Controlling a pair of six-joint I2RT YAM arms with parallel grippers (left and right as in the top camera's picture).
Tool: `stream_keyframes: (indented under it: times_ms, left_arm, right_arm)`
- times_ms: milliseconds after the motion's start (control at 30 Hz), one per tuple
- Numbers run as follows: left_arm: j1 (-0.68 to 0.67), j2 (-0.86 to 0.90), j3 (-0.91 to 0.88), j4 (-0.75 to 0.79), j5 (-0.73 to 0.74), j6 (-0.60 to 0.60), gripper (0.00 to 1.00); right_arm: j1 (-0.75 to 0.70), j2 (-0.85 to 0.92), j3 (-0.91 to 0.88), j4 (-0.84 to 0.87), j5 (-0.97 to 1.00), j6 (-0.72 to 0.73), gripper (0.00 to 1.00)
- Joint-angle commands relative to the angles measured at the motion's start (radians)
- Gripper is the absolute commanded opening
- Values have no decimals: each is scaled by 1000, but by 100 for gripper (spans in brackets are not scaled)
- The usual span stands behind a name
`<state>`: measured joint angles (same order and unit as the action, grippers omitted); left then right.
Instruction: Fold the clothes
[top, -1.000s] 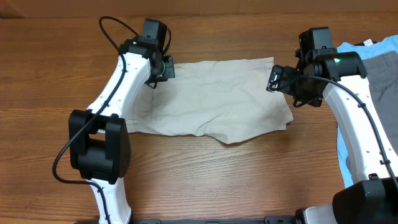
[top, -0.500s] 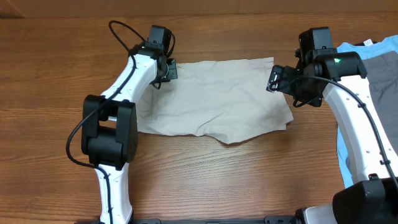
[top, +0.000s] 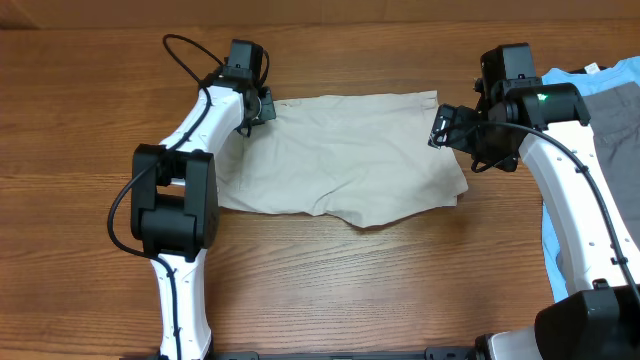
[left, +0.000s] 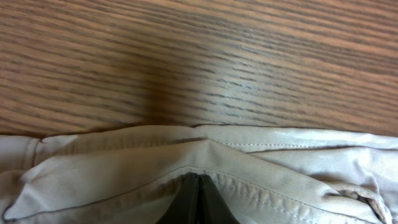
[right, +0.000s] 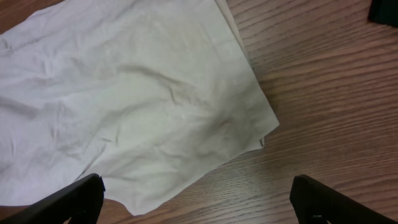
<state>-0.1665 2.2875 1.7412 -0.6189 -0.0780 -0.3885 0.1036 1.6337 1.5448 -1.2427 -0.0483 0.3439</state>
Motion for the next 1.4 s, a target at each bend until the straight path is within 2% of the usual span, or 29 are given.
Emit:
stream_keyframes:
  times_ms: [0, 233, 467, 700, 1100, 1367]
  left_arm:
    - [54, 73, -8, -14, -13, 9, 4]
    - [55, -63, 47, -81, 5, 24, 4]
    - [58, -198, 47, -139, 34, -13, 4]
    - [65, -181, 46, -239, 23, -12, 4]
    - [148, -165, 45, -286, 23, -90, 4]
    - [180, -165, -59, -214, 23, -90, 5]
  right_arm:
    - [-5, -12, 8, 3, -2, 3, 100]
    - [-5, -12, 8, 3, -2, 3, 100]
    - [-5, -12, 8, 3, -2, 3, 100]
    - [-5, -12, 8, 3, -2, 3, 100]
    - [-5, -12, 8, 3, -2, 3, 100]
    - [-5, -12, 8, 3, -2, 3, 100]
